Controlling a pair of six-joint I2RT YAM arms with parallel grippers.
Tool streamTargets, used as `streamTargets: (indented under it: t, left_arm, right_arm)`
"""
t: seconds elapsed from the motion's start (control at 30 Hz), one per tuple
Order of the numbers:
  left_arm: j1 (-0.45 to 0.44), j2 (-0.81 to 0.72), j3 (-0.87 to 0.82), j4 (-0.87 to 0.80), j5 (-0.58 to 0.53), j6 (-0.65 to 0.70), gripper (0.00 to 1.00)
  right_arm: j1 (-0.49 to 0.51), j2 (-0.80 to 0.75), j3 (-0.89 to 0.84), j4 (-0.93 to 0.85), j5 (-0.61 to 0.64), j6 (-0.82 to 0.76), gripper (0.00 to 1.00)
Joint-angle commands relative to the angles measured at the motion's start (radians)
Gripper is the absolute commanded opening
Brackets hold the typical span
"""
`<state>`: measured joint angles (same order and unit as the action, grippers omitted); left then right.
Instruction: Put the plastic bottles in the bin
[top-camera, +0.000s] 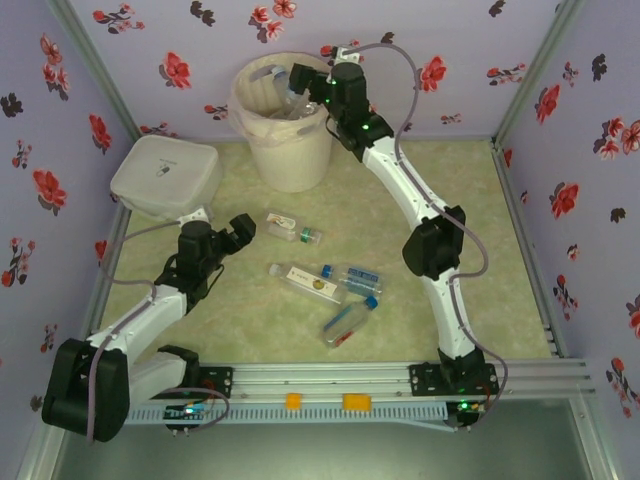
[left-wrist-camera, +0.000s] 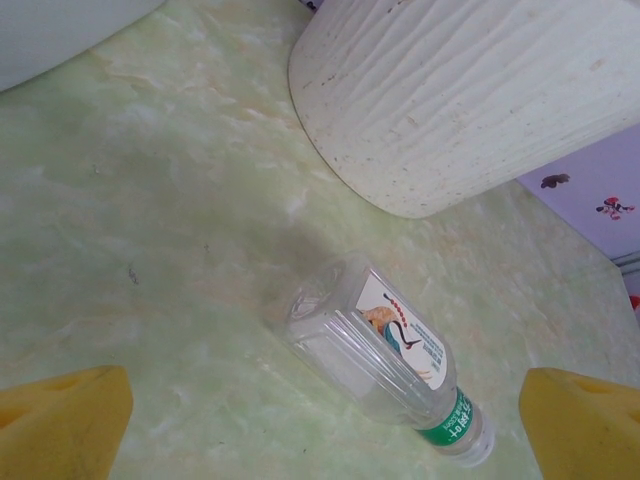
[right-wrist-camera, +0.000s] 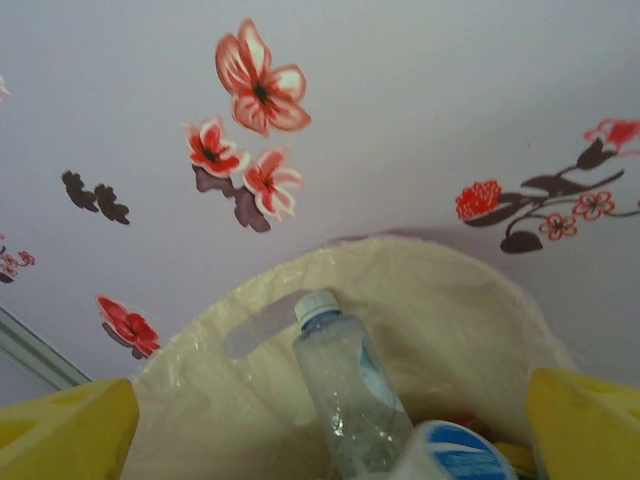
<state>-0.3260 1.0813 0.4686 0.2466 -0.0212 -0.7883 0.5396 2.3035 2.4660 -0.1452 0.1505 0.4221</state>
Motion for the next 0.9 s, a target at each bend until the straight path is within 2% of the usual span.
streamTargets:
  t: [0.0,0.17,0.33,0.57,0.67,0.87]
  left_arm:
    - [0.006,0.02,0.033,-0.03,0.012,-0.017,1.0]
    - [0.003,0.038,0.048,-0.02,0.02,-0.035,1.0]
    - [-0.014,0.059,0.072,-0.024,0.023,-0.037,1.0]
    - [-0.061,0.12,0.11,-0.019,0.019,-0.081,1.0]
    - [-0.102,0.15,0.102,0.038,-0.011,-0.137,1.0]
    - [-0.198,0.245,0.161,0.039,-0.107,-0.207,1.0]
  right_arm:
    - [0.003,-0.064,0.033,-0.05,0.022,-0.078,1.0]
    - [0.005,-0.132,0.009,-0.124,0.011,-0.129,1.0]
    - [0.005,-0.247,-0.139,-0.167,-0.005,-0.147,1.0]
    - [0.005,-0.462,-0.535,-0.14,0.009,-0.161,1.0]
    - [0.003,-0.547,-0.695,-0.13,0.0,-0.167,1.0]
    - [0.003,-0.684,-0.975,-0.11,0.003,-0.153,1.0]
